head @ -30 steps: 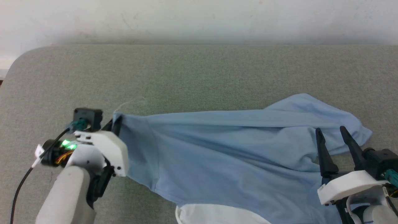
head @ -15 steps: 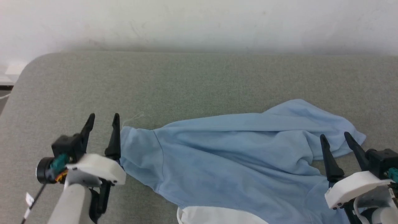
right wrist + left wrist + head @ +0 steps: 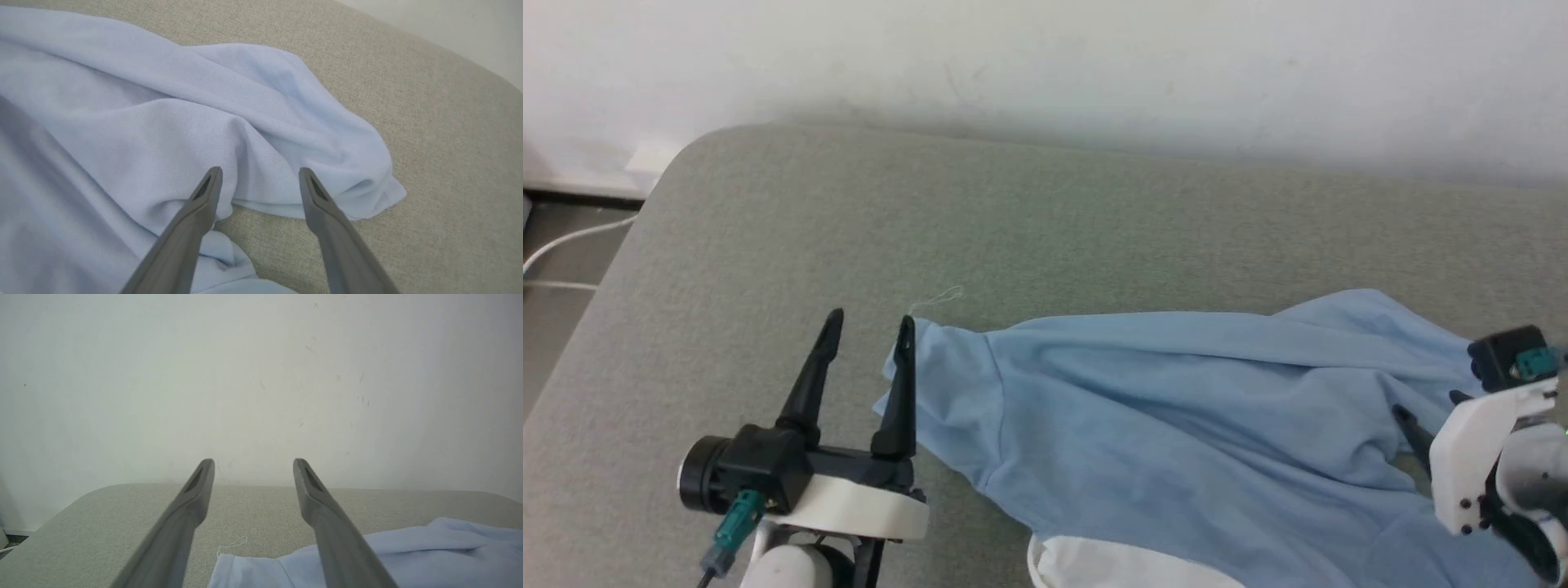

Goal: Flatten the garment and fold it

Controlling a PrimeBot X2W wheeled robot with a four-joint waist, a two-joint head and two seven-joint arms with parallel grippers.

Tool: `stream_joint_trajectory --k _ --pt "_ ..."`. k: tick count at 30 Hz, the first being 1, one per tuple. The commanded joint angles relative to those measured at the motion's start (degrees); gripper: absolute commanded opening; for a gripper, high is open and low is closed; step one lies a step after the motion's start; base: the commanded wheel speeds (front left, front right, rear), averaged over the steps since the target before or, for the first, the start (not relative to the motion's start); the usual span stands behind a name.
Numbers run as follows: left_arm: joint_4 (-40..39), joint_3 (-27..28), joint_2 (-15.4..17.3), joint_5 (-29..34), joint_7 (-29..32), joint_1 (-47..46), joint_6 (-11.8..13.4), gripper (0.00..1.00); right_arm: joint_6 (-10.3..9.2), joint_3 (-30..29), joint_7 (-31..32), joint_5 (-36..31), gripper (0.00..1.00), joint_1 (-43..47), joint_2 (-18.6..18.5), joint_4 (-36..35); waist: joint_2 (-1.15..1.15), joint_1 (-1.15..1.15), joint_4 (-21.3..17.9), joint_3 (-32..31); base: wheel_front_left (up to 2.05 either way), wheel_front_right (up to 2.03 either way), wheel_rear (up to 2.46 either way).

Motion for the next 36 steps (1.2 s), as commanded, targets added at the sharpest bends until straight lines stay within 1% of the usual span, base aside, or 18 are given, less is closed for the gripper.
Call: stream_joint_trajectory --k 1,4,6,10,14,15,16,17,20,25,29,34,35,36 --pt "-0.35 0.12 -0.94 0.68 -0.26 0.35 -1.09 1.0 -0.05 0.83 2.57 1.17 1.0 -2.36 -1.31 1.09 0.0 0.01 2.8 2.1 0.0 0.0 0.0" --pt "-0.4 -0.27 -2.15 1.48 -0.26 -0.02 -2.29 1.0 -0.05 2.16 6.98 1.46 1.0 -4.74 -2.99 4.63 0.0 0.01 4.56 3.45 0.0 0.0 0.0" --pt "-0.15 -0.35 -2.76 1.64 -0.26 -0.44 -2.9 1.0 -0.05 2.77 8.65 1.1 1.0 -6.13 -3.82 7.08 0.0 0.01 5.7 4.28 0.0 0.0 0.0" --pt "0.77 -0.49 -3.57 1.84 -0.26 -1.11 -3.75 1.0 -0.05 3.06 9.86 -0.71 1.0 -8.08 -4.83 12.67 0.0 0.01 7.61 5.63 0.0 0.0 0.0" --pt "1.75 -0.11 -4.0 1.81 -0.27 -1.4 -4.3 1.0 -0.05 3.41 8.8 -1.42 1.0 -8.87 -4.3 17.35 0.0 0.01 8.71 6.34 0.0 0.0 0.0" --pt "1.92 0.07 -4.08 1.8 -0.27 -1.41 -4.39 1.0 -0.05 4.02 8.79 -1.22 0.76 -8.74 -4.13 18.4 0.0 0.01 8.81 6.4 0.0 0.0 0.0" --pt "2.09 0.23 -4.15 1.79 -0.27 -1.41 -4.48 1.0 -0.05 4.6 8.7 -1.11 0.09 -8.62 -4.1 19.28 0.0 0.01 8.88 6.43 0.0 0.0 0.0" --pt "2.23 0.38 -4.21 1.8 -0.27 -1.4 -4.57 1.0 -0.05 5.15 8.13 -1.16 0.0 -8.6 -4.27 19.85 0.0 0.01 8.88 6.37 0.0 0.0 0.0" --pt "2.79 0.56 -4.35 1.93 -0.27 -1.45 -4.79 1.0 -0.05 4.4 2.43 -2.42 0.0 -10.25 -4.97 20.25 0.0 0.01 8.52 6.17 0.0 0.0 0.0" --pt "3.44 0.12 -4.51 2.05 -0.27 -1.93 -5.12 1.0 -0.05 3.09 -7.44 -5.07 0.0 -15.55 -5.7 20.82 0.0 0.01 7.99 5.31 0.0 0.0 0.0" --pt "3.43 -0.15 -4.57 1.95 -0.27 -2.55 -5.32 1.0 -0.05 4.53 -13.66 -7.13 0.0 -21.87 -7.36 21.39 0.0 0.01 8.41 5.72 0.0 0.0 0.0" --pt "2.94 -0.56 -4.62 1.3 -0.27 -3.27 -5.44 1.0 -0.05 8.18 -18.72 -9.02 0.0 -31.23 -9.16 23.74 0.0 0.01 9.98 7.64 0.0 0.0 0.0" --pt "2.94 -0.56 -4.62 1.3 -0.27 -3.27 -5.44 1.0 -0.05 8.18 -18.72 -9.02 0.0 -31.23 -9.16 23.74 0.0 0.01 9.98 7.64 0.0 0.0 0.0" --pt "2.86 -0.66 -4.62 0.94 -0.27 -3.45 -5.39 1.0 -0.05 8.82 -19.54 -9.35 0.0 -33.1 -9.42 24.55 0.0 0.01 10.36 8.12 0.0 0.0 0.0"
